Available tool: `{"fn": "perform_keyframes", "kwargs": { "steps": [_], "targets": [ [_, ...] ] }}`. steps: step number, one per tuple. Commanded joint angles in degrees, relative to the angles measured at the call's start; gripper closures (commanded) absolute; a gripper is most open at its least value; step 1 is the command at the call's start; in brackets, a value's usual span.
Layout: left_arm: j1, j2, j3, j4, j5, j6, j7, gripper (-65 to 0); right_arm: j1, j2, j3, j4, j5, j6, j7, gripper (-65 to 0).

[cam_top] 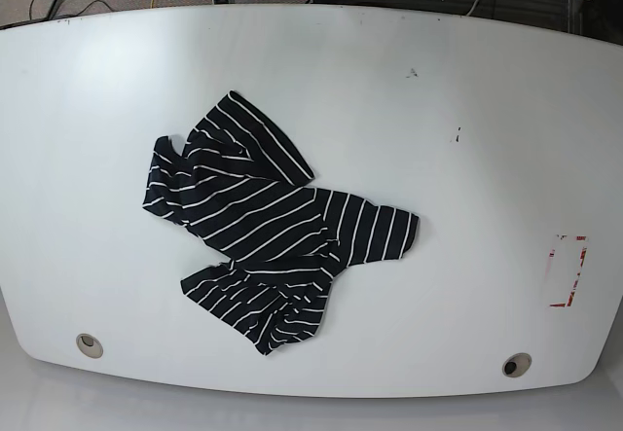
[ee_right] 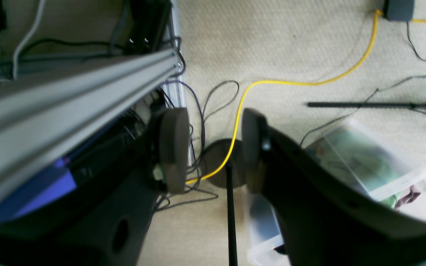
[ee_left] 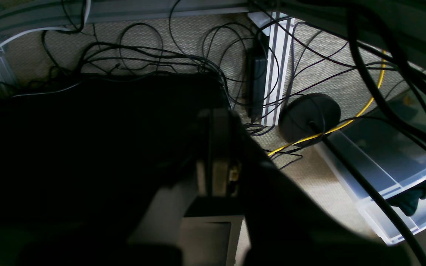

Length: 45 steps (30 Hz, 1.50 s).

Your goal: Layout the t-shirt on the table in an organized manner, then fold the t-shirt properly

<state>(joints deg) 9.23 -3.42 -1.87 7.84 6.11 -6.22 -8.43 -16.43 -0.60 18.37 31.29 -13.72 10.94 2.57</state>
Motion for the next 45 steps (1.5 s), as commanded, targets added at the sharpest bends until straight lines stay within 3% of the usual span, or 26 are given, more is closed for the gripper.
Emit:
{"fn": "perform_keyframes", "kwargs": {
  "steps": [1,8,20,28,45],
  "targets": [
    [1.0,-0.3,-0.1,0.0,-0.3,-0.1,-0.8,0.0,-0.5,0.1,0.1,0.5,0.2,0.3,0.6,-22.4],
    [5.2,-0.6,-0.1,3.7,-0.3,-0.1,-8.8,0.0,-3.9,-0.8,0.1,3.7,0.3,0.3,0.8,-22.4],
    [16.5,-1.9,-0.2,21.0,-0.3,-0.1,-8.8,0.0,-15.8,-4.7,0.0,22.8,0.0,0.4,0.3,-22.4],
    [27.9,-2.7,-2.1,36.5,-0.3,-0.1,-8.8,0.0,-23.9,-6.4,0.0,35.7,0.4,5.5,-2.9,-22.4],
    [48.7,-2.7,-11.0,71.2,-0.3,-0.4,-8.8,0.0,-39.9,-7.3,0.0,59.5,1.9,8.7,-4.8,-22.4]
  ]
}}
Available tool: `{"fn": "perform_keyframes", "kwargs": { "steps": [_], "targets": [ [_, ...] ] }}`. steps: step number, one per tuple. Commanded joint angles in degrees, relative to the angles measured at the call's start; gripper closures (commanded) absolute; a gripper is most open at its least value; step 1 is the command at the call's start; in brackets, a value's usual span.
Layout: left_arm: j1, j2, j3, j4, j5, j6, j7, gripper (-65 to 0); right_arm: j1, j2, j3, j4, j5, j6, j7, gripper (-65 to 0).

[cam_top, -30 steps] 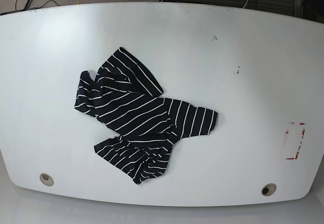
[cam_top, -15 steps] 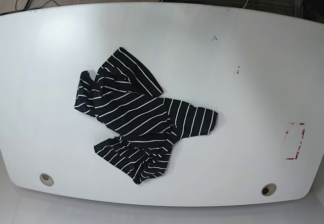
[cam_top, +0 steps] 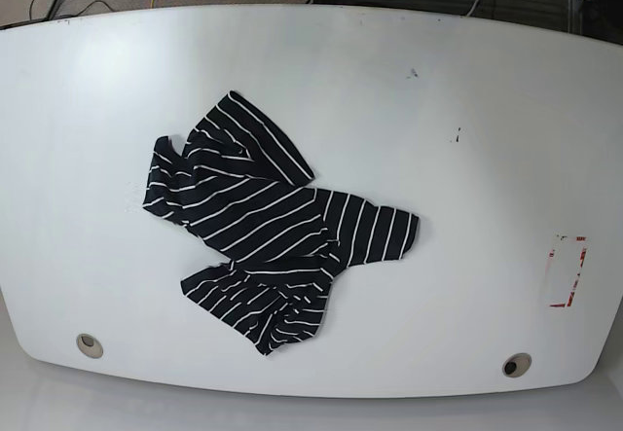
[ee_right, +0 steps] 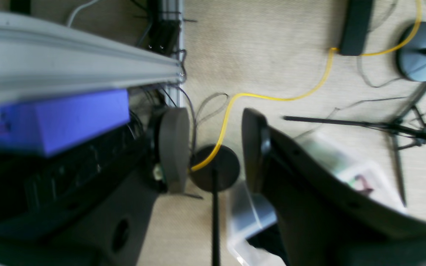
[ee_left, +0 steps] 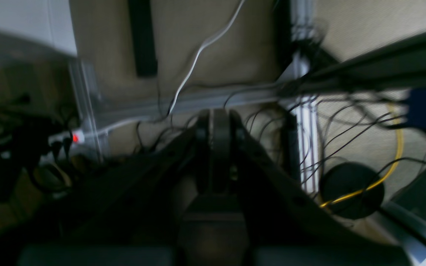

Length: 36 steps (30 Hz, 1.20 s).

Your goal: Layout the t-shirt on the table in an organized manner, then fold the t-shirt properly

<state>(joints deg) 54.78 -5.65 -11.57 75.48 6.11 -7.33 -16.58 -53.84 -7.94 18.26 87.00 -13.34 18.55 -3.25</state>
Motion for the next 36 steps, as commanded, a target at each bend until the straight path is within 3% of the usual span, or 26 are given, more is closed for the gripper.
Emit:
{"fn": "perform_keyframes", "kwargs": {
  "steps": [1,9,22,30,36],
  "targets": [
    [4.3,-0.5,-2.0,5.8,-0.4,0.7,-0.7,0.0,-3.4,0.1,0.2,5.5,2.9,1.7,1.0,-22.4],
    [8.7,-0.4,-4.7,18.5,-0.4,0.8,-0.7,0.0,-8.0,0.3,0.3,17.8,9.8,3.7,-2.3,-22.4],
    [9.2,-0.4,-4.7,32.5,-0.4,0.8,-0.6,0.0,-6.8,0.3,0.4,29.0,10.5,3.6,-4.5,-22.4],
    [1.8,-0.4,-4.4,33.0,-0.4,0.8,-0.6,-0.3,-0.6,0.5,1.7,29.0,10.5,3.6,-4.5,-22.8],
    [-3.1,1.8,-3.9,33.0,-1.1,0.8,-0.5,-0.4,4.6,0.5,2.7,28.9,10.4,3.7,-4.4,-23.1]
  ]
}}
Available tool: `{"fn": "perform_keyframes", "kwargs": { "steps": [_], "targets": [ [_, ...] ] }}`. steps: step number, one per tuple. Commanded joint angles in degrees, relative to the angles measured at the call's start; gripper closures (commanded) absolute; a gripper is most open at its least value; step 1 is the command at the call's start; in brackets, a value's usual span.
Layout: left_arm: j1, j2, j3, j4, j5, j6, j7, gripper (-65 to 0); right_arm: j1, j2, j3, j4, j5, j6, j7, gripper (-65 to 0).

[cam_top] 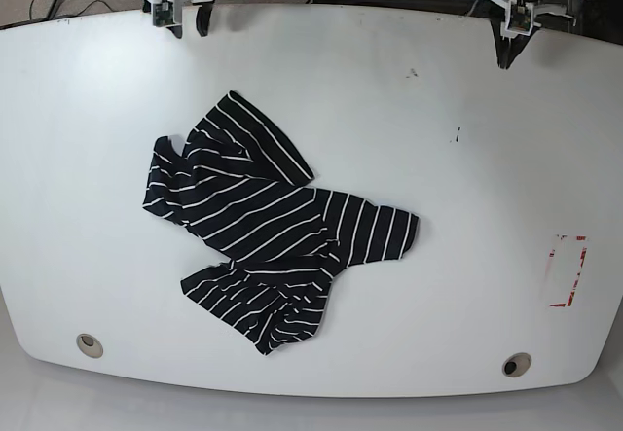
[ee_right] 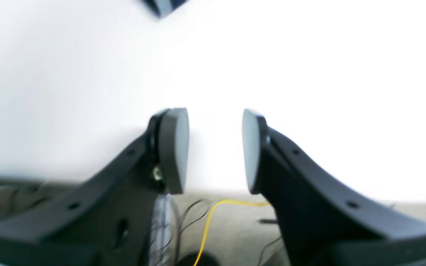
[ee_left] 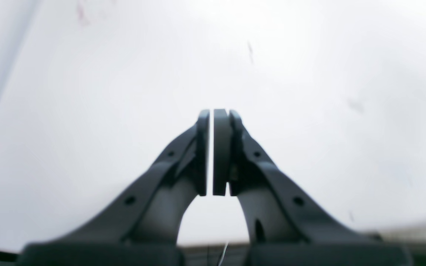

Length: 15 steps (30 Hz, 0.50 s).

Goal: Layout the t-shirt on the table in an organized manner, then fold the t-shirt properly
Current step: 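Lower the right gripper onto the striped shirt's sleeve and grasp it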

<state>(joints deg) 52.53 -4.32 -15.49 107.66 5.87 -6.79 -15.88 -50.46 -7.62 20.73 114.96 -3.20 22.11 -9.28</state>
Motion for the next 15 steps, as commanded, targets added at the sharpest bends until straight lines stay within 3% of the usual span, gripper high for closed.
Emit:
{"fn": "perform_keyframes", "kwargs": {
  "steps": [1,6,11,15],
  "targets": [
    [-1.5,0.6,0.1,0.9,-1.0,0.2,-1.1,-0.4,1.7,0.2,0.2,1.0,0.3,0.1,1.6,-23.3],
    [-3.3,0.6,0.3,1.1,-1.3,0.2,2.1,-0.4,4.6,0.2,0.0,1.0,0.3,0.1,1.5,-26.8],
    [-7.0,0.6,1.1,1.0,-1.3,0.2,6.9,-0.4,8.5,0.3,0.1,0.8,0.2,0.1,1.4,-39.8],
    [-9.6,0.6,1.2,1.0,-1.3,0.2,11.3,-0.4,11.6,1.2,0.1,0.7,0.2,0.1,1.4,-46.6]
  ]
}}
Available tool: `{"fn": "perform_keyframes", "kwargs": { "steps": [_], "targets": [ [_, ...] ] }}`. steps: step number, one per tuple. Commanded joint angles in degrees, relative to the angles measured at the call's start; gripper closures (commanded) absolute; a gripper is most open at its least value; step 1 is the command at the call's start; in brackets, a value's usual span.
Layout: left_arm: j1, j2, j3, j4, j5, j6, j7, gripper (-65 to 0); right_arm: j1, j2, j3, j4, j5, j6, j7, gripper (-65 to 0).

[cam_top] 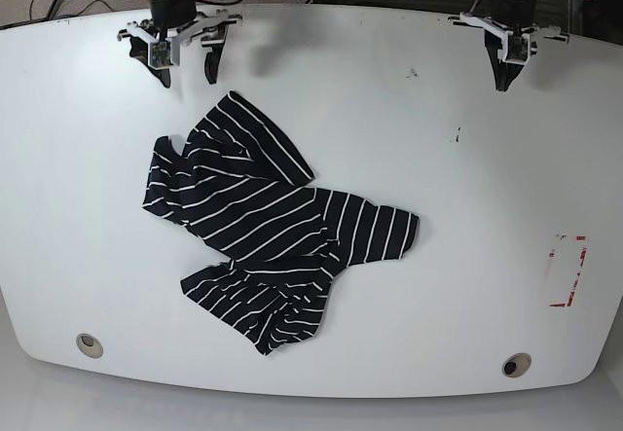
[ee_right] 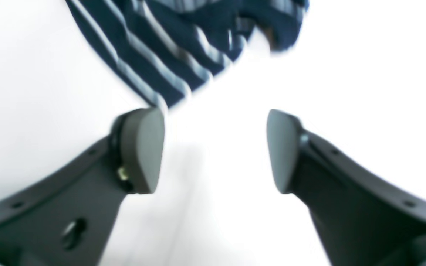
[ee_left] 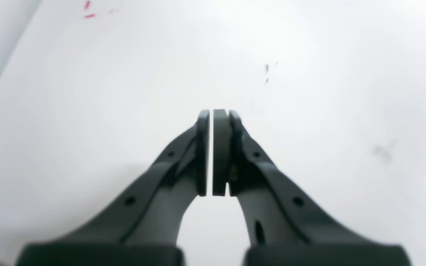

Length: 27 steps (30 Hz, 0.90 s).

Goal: Layout the t-shirt on the table in an organized manner, then fold the t-shirt properly
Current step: 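Lower the right gripper onto the striped shirt's sleeve and grasp it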

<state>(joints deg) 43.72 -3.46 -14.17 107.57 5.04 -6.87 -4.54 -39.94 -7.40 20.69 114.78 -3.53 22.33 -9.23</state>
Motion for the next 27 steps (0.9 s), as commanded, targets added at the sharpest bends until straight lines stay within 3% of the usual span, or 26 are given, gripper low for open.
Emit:
{"fn": "perform_keyframes", "kwargs": {
  "steps": [1,11,15,18,27],
  "targets": [
    [-1.1,-0.3,-0.1,1.0,-0.4,0.3,0.5,-0.4,1.6,1.2,0.2,0.9,0.5,-0.1,1.3,-47.4],
    [-3.8,-0.3,-0.1,1.0,-2.9,0.3,5.1,-0.6,12.2,5.6,2.7,-0.4,1.2,-0.1,-10.8,-49.6],
    [-4.1,-0.3,-0.1,1.0,-3.1,0.3,5.1,-0.6,17.6,5.8,5.0,-2.6,1.2,0.0,-14.0,-49.6],
    [-5.4,-0.3,-0.1,1.0,-3.1,0.3,5.2,-1.4,20.8,6.7,6.3,-4.8,1.1,2.1,-15.6,-49.6],
    [-6.1,1.2,-0.2,1.1,-5.1,0.2,5.2,-20.1,26.4,7.5,7.9,-11.5,1.1,6.9,-17.4,-49.6]
  ]
}}
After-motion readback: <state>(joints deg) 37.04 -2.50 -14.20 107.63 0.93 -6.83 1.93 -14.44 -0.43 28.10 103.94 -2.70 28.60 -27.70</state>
